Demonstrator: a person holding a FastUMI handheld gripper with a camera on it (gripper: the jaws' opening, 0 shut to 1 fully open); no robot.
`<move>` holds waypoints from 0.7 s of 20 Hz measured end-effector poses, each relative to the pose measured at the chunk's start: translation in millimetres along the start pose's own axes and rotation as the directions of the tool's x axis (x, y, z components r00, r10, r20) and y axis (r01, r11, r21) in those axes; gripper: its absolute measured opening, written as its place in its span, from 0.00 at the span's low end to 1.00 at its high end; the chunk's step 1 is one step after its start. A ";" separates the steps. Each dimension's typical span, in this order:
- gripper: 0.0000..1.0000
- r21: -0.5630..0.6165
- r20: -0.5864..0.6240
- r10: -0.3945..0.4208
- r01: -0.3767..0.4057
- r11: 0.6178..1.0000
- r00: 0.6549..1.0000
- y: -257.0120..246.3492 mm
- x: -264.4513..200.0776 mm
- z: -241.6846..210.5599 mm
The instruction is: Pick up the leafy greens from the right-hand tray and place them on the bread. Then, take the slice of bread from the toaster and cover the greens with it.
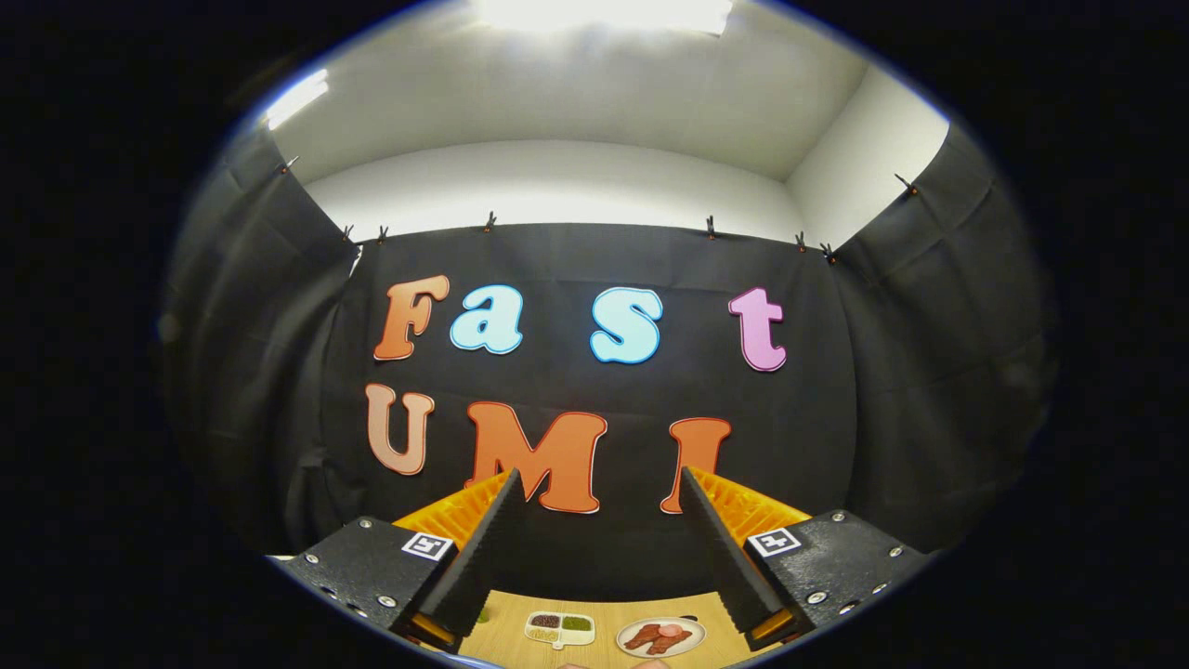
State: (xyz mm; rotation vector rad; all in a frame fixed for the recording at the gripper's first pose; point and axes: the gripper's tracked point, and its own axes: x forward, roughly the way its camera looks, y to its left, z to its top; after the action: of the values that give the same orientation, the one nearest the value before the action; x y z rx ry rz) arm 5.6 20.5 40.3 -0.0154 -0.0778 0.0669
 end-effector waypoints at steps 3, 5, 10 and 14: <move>0.99 0.007 -0.015 0.006 -0.006 1.000 1.000 1.8 -0.5 -10.4; 0.99 0.022 -0.029 0.017 -0.016 1.000 0.999 1.3 0.8 -20.1; 0.99 0.012 -0.059 -0.024 0.025 1.000 0.998 -15.1 2.3 -46.1; 0.99 0.008 -0.132 -0.006 0.008 1.000 0.991 -16.7 -1.0 -86.5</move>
State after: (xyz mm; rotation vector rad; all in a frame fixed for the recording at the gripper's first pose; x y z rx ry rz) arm 12.5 2.7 -45.7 -0.0109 0.0542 0.0590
